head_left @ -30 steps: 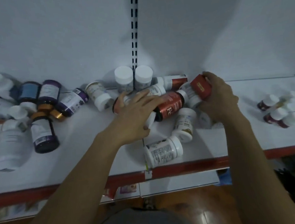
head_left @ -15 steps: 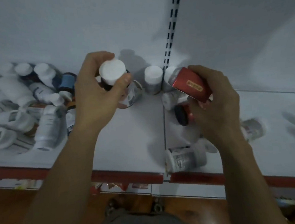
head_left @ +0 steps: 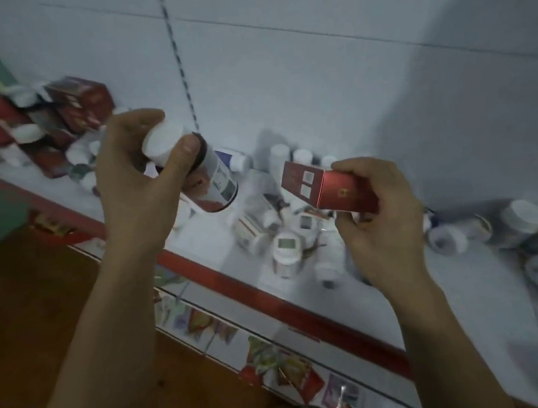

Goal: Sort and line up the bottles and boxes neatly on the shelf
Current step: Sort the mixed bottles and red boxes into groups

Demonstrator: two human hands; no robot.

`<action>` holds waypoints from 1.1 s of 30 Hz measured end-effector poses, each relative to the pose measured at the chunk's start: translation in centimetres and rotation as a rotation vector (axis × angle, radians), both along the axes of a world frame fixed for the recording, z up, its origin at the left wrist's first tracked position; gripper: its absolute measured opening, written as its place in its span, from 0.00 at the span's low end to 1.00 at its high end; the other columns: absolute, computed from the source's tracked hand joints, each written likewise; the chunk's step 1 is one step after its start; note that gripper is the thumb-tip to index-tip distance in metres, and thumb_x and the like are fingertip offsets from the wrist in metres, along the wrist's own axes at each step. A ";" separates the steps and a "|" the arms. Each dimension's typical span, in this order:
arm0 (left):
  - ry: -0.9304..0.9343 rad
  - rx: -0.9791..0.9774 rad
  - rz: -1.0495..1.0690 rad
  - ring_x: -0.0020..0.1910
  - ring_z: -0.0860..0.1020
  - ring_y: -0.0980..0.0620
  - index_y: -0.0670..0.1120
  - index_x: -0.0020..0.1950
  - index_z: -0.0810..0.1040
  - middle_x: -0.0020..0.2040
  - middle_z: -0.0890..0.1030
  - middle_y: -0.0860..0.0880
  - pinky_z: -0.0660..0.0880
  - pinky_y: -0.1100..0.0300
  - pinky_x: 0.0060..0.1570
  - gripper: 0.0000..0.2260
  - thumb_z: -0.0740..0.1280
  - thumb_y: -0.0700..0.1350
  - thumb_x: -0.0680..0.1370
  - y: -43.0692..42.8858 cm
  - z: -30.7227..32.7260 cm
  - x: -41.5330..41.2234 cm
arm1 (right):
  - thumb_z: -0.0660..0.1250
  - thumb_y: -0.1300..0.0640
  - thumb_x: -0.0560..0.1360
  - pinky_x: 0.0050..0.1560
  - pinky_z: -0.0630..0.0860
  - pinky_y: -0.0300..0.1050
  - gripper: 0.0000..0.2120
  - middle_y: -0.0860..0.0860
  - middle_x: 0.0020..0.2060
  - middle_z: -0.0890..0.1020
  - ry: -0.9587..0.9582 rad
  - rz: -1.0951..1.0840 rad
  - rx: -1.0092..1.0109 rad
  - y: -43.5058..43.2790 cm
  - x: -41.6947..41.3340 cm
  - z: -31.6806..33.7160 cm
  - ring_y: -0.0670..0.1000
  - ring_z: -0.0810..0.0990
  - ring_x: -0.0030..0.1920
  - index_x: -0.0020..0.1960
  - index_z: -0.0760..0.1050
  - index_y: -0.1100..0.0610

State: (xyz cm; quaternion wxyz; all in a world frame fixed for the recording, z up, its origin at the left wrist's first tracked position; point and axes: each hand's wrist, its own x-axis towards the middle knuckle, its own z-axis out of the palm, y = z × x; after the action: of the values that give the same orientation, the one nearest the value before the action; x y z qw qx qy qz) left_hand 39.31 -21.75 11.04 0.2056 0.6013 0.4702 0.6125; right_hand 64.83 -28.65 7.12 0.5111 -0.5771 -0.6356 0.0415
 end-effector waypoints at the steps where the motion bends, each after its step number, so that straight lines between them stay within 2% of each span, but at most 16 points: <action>1: -0.018 0.002 0.025 0.56 0.82 0.46 0.47 0.61 0.75 0.58 0.81 0.45 0.80 0.42 0.55 0.19 0.74 0.54 0.76 0.4 0.1 -2.7 | 0.71 0.76 0.62 0.57 0.68 0.28 0.30 0.53 0.57 0.79 0.004 0.020 0.021 1.0 -2.6 0.0 0.45 0.76 0.57 0.61 0.78 0.55; 3: -0.015 -0.002 0.094 0.57 0.82 0.47 0.48 0.61 0.75 0.58 0.81 0.46 0.80 0.40 0.55 0.18 0.75 0.54 0.76 1.0 0.3 -8.0 | 0.72 0.75 0.63 0.59 0.68 0.30 0.29 0.53 0.58 0.79 0.019 0.082 0.062 3.2 -7.7 -0.1 0.47 0.76 0.58 0.61 0.78 0.56; 7: -0.015 -0.052 0.211 0.56 0.82 0.53 0.50 0.61 0.75 0.57 0.82 0.50 0.82 0.54 0.50 0.18 0.76 0.52 0.76 1.8 0.4 -17.9 | 0.73 0.73 0.65 0.58 0.73 0.36 0.29 0.52 0.58 0.79 0.085 0.220 0.062 7.8 -17.8 -0.7 0.48 0.77 0.58 0.63 0.77 0.55; 11: -0.082 -0.108 0.300 0.51 0.82 0.60 0.43 0.63 0.75 0.55 0.82 0.52 0.79 0.66 0.44 0.18 0.75 0.48 0.77 2.9 0.2 -25.8 | 0.74 0.70 0.67 0.57 0.76 0.39 0.28 0.51 0.58 0.77 0.138 0.325 -0.002 12.3 -26.6 -1.1 0.46 0.77 0.57 0.65 0.77 0.54; 13: -0.092 -0.113 0.333 0.49 0.81 0.64 0.41 0.63 0.74 0.54 0.81 0.53 0.77 0.70 0.42 0.18 0.74 0.46 0.78 3.6 -0.2 -28.6 | 0.75 0.68 0.68 0.57 0.75 0.36 0.28 0.50 0.59 0.77 0.156 0.352 -0.024 14.5 -30.2 -1.2 0.43 0.76 0.57 0.65 0.76 0.52; 17: -0.054 -0.159 0.395 0.49 0.79 0.69 0.47 0.61 0.74 0.54 0.79 0.57 0.75 0.73 0.41 0.16 0.74 0.48 0.77 6.5 -1.4 -34.1 | 0.76 0.65 0.68 0.54 0.70 0.26 0.29 0.51 0.59 0.79 0.140 0.375 -0.047 19.6 -36.8 -1.4 0.45 0.77 0.55 0.66 0.75 0.53; 20: -0.043 -0.187 0.385 0.49 0.79 0.68 0.49 0.61 0.74 0.56 0.79 0.54 0.76 0.73 0.40 0.16 0.74 0.48 0.77 9.9 -2.5 -38.1 | 0.78 0.62 0.67 0.52 0.70 0.25 0.27 0.47 0.54 0.82 0.156 0.340 -0.074 24.1 -40.3 -1.5 0.44 0.80 0.52 0.64 0.76 0.52; 24: -0.009 -0.222 0.329 0.48 0.81 0.65 0.48 0.62 0.74 0.56 0.80 0.53 0.77 0.71 0.40 0.18 0.75 0.49 0.76 16.6 -3.5 -43.1 | 0.80 0.53 0.67 0.49 0.76 0.34 0.24 0.38 0.46 0.82 0.267 0.178 -0.095 32.0 -43.7 -0.7 0.37 0.81 0.46 0.57 0.72 0.46; 26: 0.034 -0.247 0.303 0.52 0.80 0.64 0.51 0.63 0.74 0.58 0.79 0.56 0.78 0.70 0.43 0.19 0.75 0.53 0.75 19.8 -3.3 -45.0 | 0.81 0.51 0.66 0.51 0.79 0.39 0.26 0.36 0.46 0.80 0.308 0.084 -0.130 36.2 -44.6 0.3 0.35 0.81 0.46 0.56 0.70 0.45; 28: 0.061 -0.251 0.281 0.55 0.79 0.63 0.54 0.62 0.74 0.58 0.79 0.59 0.78 0.70 0.45 0.20 0.75 0.54 0.74 22.8 -2.7 -46.7 | 0.82 0.51 0.65 0.53 0.81 0.43 0.27 0.39 0.47 0.80 0.340 0.013 -0.140 40.3 -45.4 1.3 0.37 0.82 0.46 0.58 0.70 0.47; 30: 0.067 -0.227 0.260 0.56 0.78 0.63 0.52 0.62 0.74 0.58 0.79 0.58 0.76 0.72 0.45 0.19 0.75 0.53 0.75 25.8 -2.1 -48.1 | 0.82 0.51 0.66 0.54 0.81 0.48 0.29 0.44 0.50 0.80 0.367 -0.032 -0.120 43.7 -46.1 1.7 0.44 0.83 0.47 0.61 0.69 0.51; 33: 0.045 -0.198 0.201 0.56 0.79 0.62 0.49 0.62 0.75 0.57 0.80 0.56 0.75 0.73 0.44 0.18 0.76 0.50 0.75 30.4 -1.3 -49.1 | 0.81 0.53 0.68 0.54 0.80 0.43 0.36 0.41 0.51 0.78 0.338 -0.105 -0.099 47.0 -46.7 1.4 0.44 0.82 0.48 0.68 0.66 0.55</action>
State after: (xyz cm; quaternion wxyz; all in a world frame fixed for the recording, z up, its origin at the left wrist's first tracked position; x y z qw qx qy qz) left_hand -9.78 8.69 9.79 0.1913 0.5414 0.5907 0.5669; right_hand 18.17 18.34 8.55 0.5832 -0.6186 -0.5069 0.1424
